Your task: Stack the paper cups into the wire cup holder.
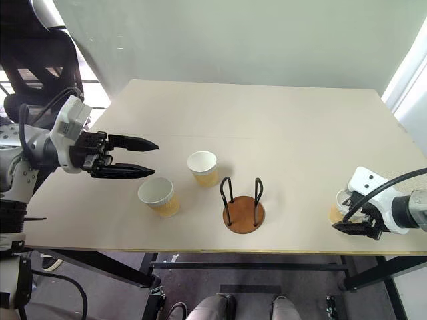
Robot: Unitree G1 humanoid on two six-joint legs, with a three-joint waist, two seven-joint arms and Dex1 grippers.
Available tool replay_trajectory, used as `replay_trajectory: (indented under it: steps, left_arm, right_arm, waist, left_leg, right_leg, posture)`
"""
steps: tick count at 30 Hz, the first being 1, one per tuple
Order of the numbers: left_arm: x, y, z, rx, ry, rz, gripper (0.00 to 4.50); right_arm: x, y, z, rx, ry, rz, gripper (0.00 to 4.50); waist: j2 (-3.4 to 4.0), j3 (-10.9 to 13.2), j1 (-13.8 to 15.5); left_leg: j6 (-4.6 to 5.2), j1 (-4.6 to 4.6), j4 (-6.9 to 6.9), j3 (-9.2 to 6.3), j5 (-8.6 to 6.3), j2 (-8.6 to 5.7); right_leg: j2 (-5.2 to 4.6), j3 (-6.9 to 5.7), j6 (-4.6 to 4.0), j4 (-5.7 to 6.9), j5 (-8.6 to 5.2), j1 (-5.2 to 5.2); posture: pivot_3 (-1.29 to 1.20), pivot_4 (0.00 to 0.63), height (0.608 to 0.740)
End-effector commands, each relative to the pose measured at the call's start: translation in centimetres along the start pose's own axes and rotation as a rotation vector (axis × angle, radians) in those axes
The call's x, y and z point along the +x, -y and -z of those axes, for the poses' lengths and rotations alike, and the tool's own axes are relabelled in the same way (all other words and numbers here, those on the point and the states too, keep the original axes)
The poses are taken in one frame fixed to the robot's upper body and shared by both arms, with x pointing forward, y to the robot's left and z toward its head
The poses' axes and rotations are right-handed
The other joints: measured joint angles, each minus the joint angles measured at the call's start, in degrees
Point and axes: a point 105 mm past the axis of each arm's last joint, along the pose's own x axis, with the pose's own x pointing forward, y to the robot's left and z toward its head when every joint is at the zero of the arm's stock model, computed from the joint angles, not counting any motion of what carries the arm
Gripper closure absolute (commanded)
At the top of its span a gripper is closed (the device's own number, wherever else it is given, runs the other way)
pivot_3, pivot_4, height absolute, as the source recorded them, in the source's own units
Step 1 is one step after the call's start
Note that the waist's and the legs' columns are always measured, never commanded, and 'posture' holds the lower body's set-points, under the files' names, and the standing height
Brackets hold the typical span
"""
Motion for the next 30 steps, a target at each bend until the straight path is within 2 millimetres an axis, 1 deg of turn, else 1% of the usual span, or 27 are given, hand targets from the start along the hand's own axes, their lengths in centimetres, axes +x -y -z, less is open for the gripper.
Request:
replay_trajectory:
  steps: [1,5,7,8,10,12,13,15,17,18,21,25,30]
  left_arm:
    - [-0.7,0.5,-1.3,0.051,0.006,0.007,1.02]
    - [-0.7,0.6,-1.3,0.05,0.005,0.006,1.02]
    - [-0.7,0.6,-1.4,0.051,0.005,0.008,1.02]
    - [-0.7,0.6,-1.4,0.051,0.005,0.008,1.02]
    - [-0.8,0.6,-1.5,0.052,0.009,0.009,1.02]
    - [-0.8,0.7,-1.6,0.051,0.012,0.011,1.02]
    - [-0.8,0.7,-1.7,0.049,0.019,0.013,1.02]
    - [-0.8,0.8,-1.8,0.046,0.033,0.016,1.02]
    - [-0.8,0.9,-1.9,0.043,0.049,0.021,1.02]
    - [-0.8,1.0,-2.0,0.042,0.054,0.024,1.02]
    - [-1.0,1.2,-2.3,0.039,0.083,0.028,1.02]
    - [-1.7,1.7,-3.9,0.033,0.195,0.045,1.02]
    - [-2.4,2.0,-4.4,0.011,0.261,0.035,1.02]
  right_arm:
    - [0.4,0.7,-0.1,-0.028,0.001,0.026,1.14]
    - [1.1,1.1,-0.1,-0.031,0.004,0.026,1.14]
    - [1.3,1.2,-0.3,-0.028,0.016,0.023,1.14]
    - [1.4,1.3,-0.3,-0.028,0.016,0.025,1.3]
    - [1.5,1.5,-0.2,-0.027,0.013,0.028,1.72]
    - [1.6,1.6,-0.1,-0.028,0.006,0.03,2.35]
    - [1.6,1.6,0.0,-0.027,0.006,0.029,2.8]
    - [1.6,1.6,0.0,-0.029,0.004,0.029,3.53]
    - [1.4,1.6,-0.1,-0.034,0.004,0.028,4.21]
    - [1.3,1.6,-0.2,-0.036,0.005,0.028,4.47]
    - [0.3,1.5,-1.2,-0.07,0.022,0.026,4.47]
    - [-1.4,1.1,-4.1,-0.138,0.101,0.021,4.47]
    - [-2.7,0.5,-7.3,-0.206,0.196,0.014,4.47]
  waist:
    - [0.0,0.0,-0.1]
    - [0.0,0.0,-0.1]
    - [0.0,0.0,-0.1]
    - [0.0,0.0,-0.1]
    - [0.0,0.0,-0.1]
    - [0.0,0.0,-0.1]
    - [0.0,0.0,-0.1]
    - [0.0,0.0,-0.1]
    - [0.0,0.0,-0.1]
    - [0.0,0.0,-0.1]
    - [0.0,0.0,-0.1]
    - [0.01,0.0,-0.2]
    - [0.01,0.0,-0.3]
  left_leg:
    - [0.0,0.01,0.0,0.0,0.0,0.0]
    - [0.0,0.01,0.0,0.01,0.0,0.0]
    - [0.0,0.01,0.0,0.0,0.0,0.01]
    - [0.0,0.01,0.0,0.0,0.0,0.01]
    - [0.01,0.0,0.0,0.0,0.0,0.0]
    - [0.01,-0.01,0.0,0.0,0.0,0.0]
    - [0.01,-0.01,0.0,0.0,0.0,0.0]
    - [0.01,0.0,0.0,0.0,-0.01,0.0]
    - [0.0,0.0,-0.01,0.0,-0.01,0.0]
    - [0.0,0.0,-0.01,0.0,-0.01,0.0]
    - [0.0,0.01,-0.01,0.0,-0.01,0.0]
    - [-0.01,0.0,-0.01,0.0,-0.01,0.01]
    - [-0.02,0.02,-0.03,-0.01,-0.01,0.01]
  right_leg:
    - [0.0,0.0,-0.03,0.0,0.02,0.0]
    - [0.0,0.0,-0.07,0.02,0.08,-0.02]
    - [0.0,-0.01,-0.26,0.01,0.19,-0.01]
    - [0.0,-0.01,-0.26,0.02,0.19,-0.01]
    - [0.0,-0.01,-0.26,0.0,0.19,-0.01]
    - [0.0,-0.01,-0.25,0.0,0.19,0.0]
    - [-0.01,-0.01,-0.25,0.0,0.19,0.0]
    - [-0.01,-0.01,-0.25,0.0,0.19,-0.01]
    - [-0.01,-0.01,-0.26,0.0,0.19,0.0]
    - [-0.01,-0.01,-0.26,0.01,0.19,0.0]
    - [0.0,-0.01,-0.26,0.01,0.19,0.0]
    - [0.0,-0.01,-0.28,0.02,0.18,-0.03]
    - [0.01,-0.01,-0.33,0.0,0.15,-0.01]
  posture:
    - [0.0,0.15,0.74]
    - [0.0,0.15,0.74]
    - [0.0,0.15,0.74]
    - [0.0,0.15,0.74]
    - [0.0,0.15,0.74]
    - [0.0,0.15,0.74]
    - [0.0,0.15,0.74]
    - [0.0,0.15,0.74]
    - [0.0,0.15,0.74]
    - [0.0,0.15,0.74]
    - [0.0,0.15,0.74]
    - [0.0,0.15,0.74]
    - [0.0,0.15,0.74]
